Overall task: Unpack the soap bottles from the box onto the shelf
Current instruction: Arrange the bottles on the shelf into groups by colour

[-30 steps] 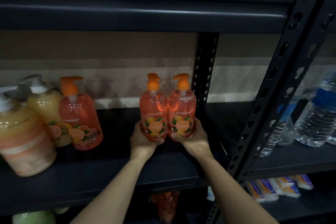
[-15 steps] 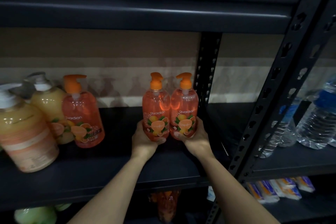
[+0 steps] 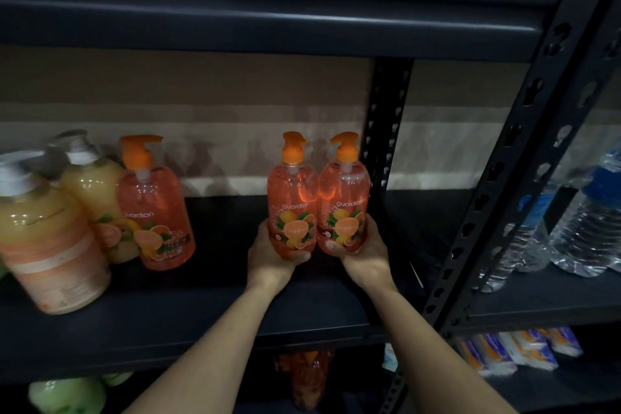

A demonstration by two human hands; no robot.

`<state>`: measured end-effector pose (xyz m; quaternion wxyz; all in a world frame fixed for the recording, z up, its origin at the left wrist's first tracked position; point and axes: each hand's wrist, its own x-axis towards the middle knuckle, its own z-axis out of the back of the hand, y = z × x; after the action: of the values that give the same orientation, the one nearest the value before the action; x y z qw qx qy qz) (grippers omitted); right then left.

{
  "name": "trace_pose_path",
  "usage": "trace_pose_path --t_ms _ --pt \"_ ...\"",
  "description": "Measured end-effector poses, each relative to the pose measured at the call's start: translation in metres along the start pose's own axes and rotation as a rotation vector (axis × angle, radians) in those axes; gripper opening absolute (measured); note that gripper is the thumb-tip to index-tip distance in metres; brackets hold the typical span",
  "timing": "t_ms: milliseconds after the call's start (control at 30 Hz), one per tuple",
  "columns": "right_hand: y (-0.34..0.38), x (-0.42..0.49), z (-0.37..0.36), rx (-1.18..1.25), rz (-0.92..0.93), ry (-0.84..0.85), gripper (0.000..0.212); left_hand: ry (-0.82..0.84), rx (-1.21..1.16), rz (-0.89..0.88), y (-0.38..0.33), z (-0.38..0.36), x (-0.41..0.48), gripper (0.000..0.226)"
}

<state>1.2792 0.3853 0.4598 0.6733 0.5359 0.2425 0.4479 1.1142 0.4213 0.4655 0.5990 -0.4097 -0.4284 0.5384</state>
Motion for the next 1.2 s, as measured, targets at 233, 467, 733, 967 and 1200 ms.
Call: trace_pose_path --t_ms 233,467,733,967,1200 --pt "0.001 0.003 0.000 -0.019 0.034 -0.010 0.061 -0.025 0.067 -0.067 -0.002 -0.001 0.004 0.064" --pt "-0.004 0.006 -0.003 -0.010 0.040 -0.022 0.066 -0.038 0.097 -0.084 0.005 -0.004 0.007 0.066" --pt "-0.006 0.006 -0.003 -0.009 0.032 -0.019 0.066 -0.047 0.136 -0.076 0.011 -0.008 0.009 0.076" --pt "-0.011 0.008 -0.003 -0.037 0.043 -0.033 0.068 -0.050 0.158 -0.068 0.011 -0.008 0.010 0.075" --pt "-0.009 0.006 -0.001 -0.106 0.062 -0.056 0.110 0.104 0.189 0.032 0.009 0.005 0.011 0.099"
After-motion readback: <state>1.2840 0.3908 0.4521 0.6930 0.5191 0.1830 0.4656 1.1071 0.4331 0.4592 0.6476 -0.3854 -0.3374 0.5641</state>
